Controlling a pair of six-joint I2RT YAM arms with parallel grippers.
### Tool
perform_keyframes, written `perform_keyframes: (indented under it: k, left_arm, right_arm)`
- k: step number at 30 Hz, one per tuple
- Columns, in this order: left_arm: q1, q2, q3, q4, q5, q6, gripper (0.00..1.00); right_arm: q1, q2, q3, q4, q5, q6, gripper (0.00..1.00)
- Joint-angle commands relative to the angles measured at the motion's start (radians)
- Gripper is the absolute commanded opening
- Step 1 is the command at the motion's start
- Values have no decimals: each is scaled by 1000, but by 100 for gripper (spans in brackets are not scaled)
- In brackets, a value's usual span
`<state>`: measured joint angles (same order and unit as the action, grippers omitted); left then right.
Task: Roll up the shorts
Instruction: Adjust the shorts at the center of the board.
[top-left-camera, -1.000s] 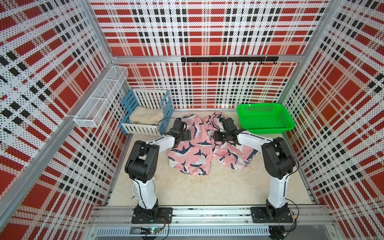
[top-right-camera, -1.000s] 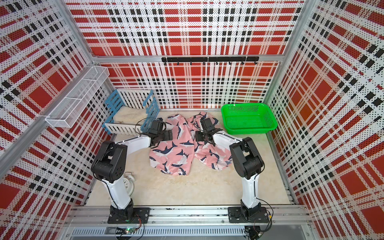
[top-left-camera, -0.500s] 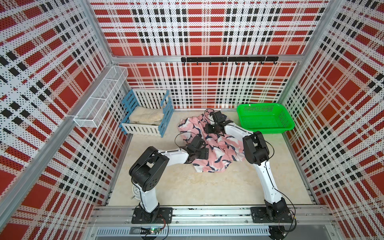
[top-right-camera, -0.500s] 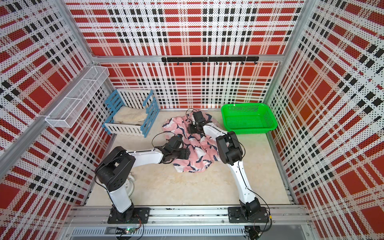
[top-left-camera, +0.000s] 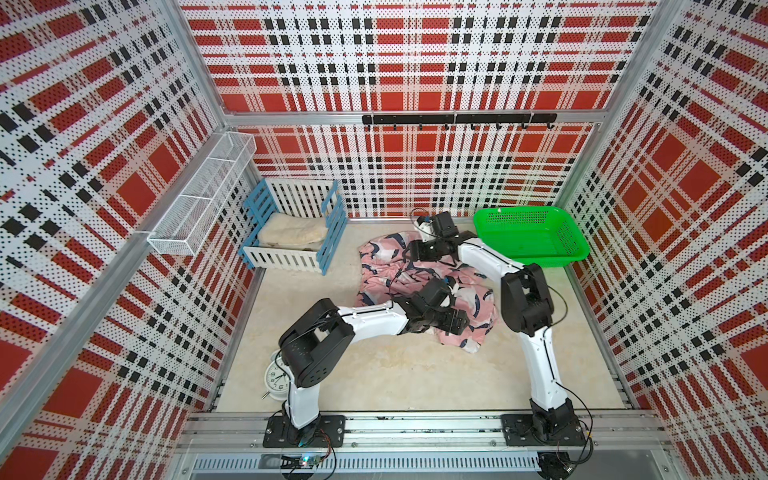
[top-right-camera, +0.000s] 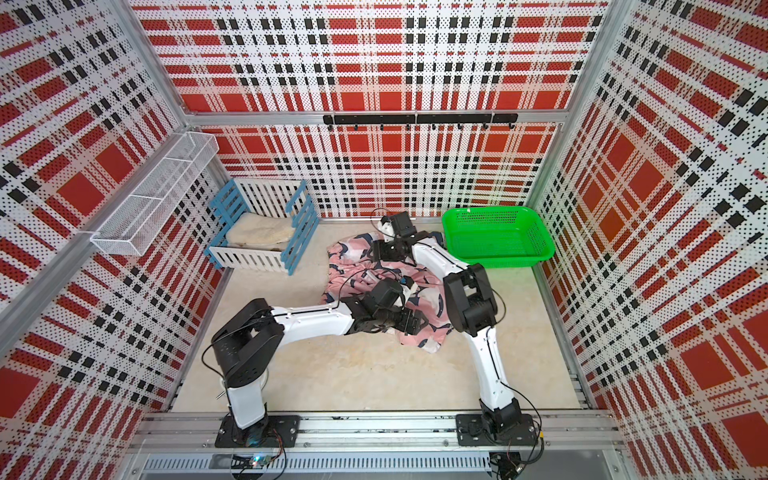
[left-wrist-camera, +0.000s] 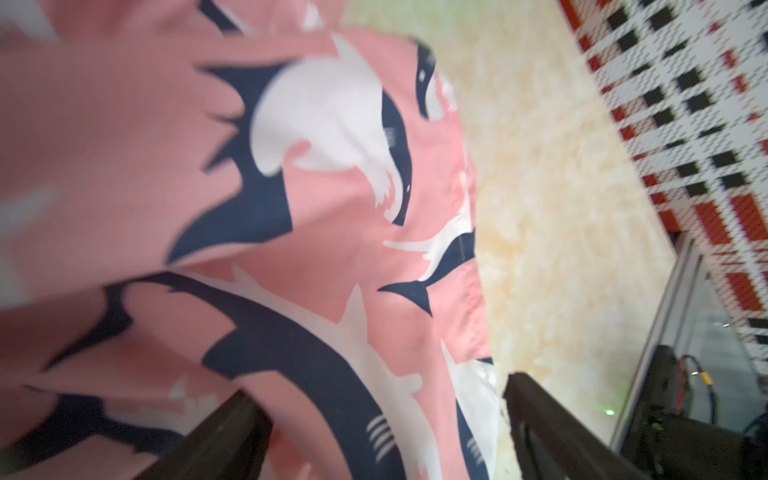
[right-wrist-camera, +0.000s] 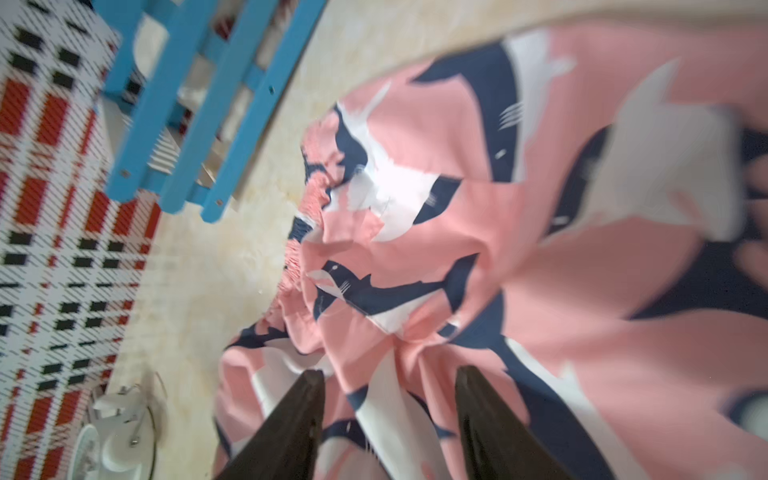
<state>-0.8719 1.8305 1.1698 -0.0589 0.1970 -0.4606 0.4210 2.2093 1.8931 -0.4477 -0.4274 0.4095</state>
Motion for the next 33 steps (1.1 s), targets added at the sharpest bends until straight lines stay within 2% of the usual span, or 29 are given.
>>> perform_keyframes:
  k: [1,5,8,11,15,18,19,20,21,24,26,31,33]
  left_arm:
    - [103,-121,8,9,9,9,91]
    - [260,-118,38,-34,1,33,90]
    - [370,-38,118,-95,-65,74,91]
    - [460,57,187,-102,-40,73,90]
    - [512,171,256,-107,11,77,91]
    - [514,195,241,-107,41,77,91]
    - [513,184,222,-109,34,74,92]
    - [512,165,197,-124,13,74,93]
    - [509,123,152,-126,-30,71,94]
    - [504,-44,9,-122,-175,43,95]
    - [502,-141,-65,-123,-229,10,96]
    - [471,-311,-188,-280,-390,-147,93]
    - [486,-364,-260,-331,-398,-228,91]
  right_arm:
    - [-35,-210,-102,27,68,41,58]
    - [-37,-374,-320,48,126,84,58]
    - [-29,-480,-493,70,131,121,57]
    - [4,-546,-634,98,126,137,57]
    - [66,-570,-750,106,146,179,56]
    - [73,-566,-813,104,152,185,55]
    - [73,-569,-830,87,194,184,50]
    - [73,-574,-840,87,194,184,50]
    - [73,-600,-871,54,244,178,48]
    - [70,-695,-957,19,325,181,48]
    - [70,-743,-996,-11,355,193,48]
    - [71,-894,-1078,-157,506,325,47]
    - [71,-964,-1116,-189,521,366,48]
